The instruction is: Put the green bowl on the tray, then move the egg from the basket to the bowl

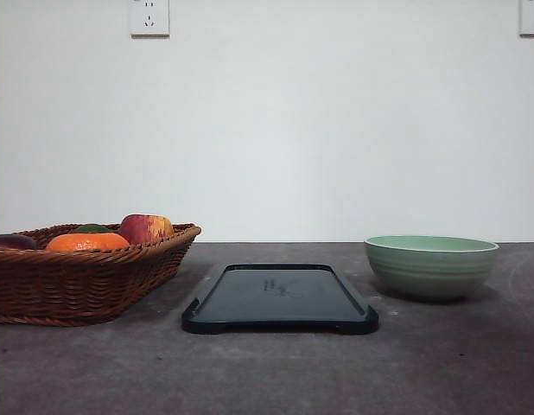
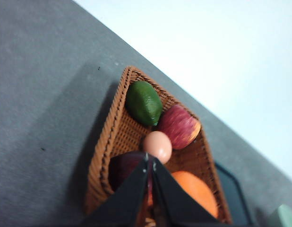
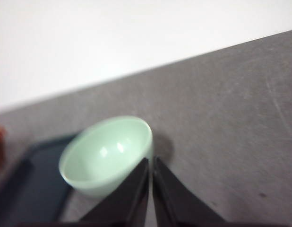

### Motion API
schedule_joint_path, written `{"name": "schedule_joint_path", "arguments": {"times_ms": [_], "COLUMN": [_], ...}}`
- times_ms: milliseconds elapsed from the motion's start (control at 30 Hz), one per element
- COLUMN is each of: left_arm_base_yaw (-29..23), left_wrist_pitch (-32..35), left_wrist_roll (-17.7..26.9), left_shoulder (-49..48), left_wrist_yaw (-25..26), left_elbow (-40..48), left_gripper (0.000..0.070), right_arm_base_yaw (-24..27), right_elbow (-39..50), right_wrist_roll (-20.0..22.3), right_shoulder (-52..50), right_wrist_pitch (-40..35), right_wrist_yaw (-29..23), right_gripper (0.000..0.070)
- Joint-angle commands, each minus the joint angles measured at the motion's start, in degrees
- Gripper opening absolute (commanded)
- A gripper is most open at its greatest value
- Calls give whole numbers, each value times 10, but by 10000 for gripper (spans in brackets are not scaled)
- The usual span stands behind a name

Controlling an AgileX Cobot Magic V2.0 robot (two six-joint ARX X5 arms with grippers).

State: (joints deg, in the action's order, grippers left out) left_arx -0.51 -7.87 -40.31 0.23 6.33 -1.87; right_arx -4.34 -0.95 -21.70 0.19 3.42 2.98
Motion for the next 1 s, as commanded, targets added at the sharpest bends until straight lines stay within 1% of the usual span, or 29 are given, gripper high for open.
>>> {"name": "schedule_joint_path", "arguments": {"times_ms": [0, 67, 133, 300, 400, 467, 533, 600, 700, 867, 967], "left_arm_base_yaw": [-1, -1, 0, 0, -1, -1, -1, -1, 0, 0, 3], "left_wrist_pitch": [21, 51, 74, 77, 77, 75, 72, 58, 19, -31, -53], "left_wrist_roll": [-35, -16, 27, 163, 218, 232, 232, 232, 232, 236, 247], "left_shoulder": [0, 0, 0, 1, 9, 22, 41, 69, 120, 219, 279], "left_wrist_yaw": [1, 2, 2, 0, -12, -25, -29, -29, -29, -29, -17], "left_elbow": [11, 10, 2, -40, -73, -98, -122, -149, -194, -271, -314], "left_gripper": [0, 0, 0, 0, 0, 0, 0, 0, 0, 0, 0], "right_arm_base_yaw": [0, 0, 0, 0, 0, 0, 0, 0, 0, -1, -1], "right_elbow": [1, -3, -14, -47, -73, -94, -116, -137, -167, -225, -261], "right_wrist_roll": [-62, -60, -43, 18, 47, 70, 92, 95, 104, 122, 134], "right_shoulder": [0, 0, 1, 7, 27, 49, 74, 105, 154, 240, 291], "right_wrist_pitch": [-26, -45, -46, -42, -39, -30, -14, -2, 10, 42, 60], "right_wrist_yaw": [1, 1, 1, 1, 1, 1, 5, 17, 35, 47, 58], "right_gripper": [7, 7, 7, 7, 7, 7, 7, 7, 7, 7, 7]}}
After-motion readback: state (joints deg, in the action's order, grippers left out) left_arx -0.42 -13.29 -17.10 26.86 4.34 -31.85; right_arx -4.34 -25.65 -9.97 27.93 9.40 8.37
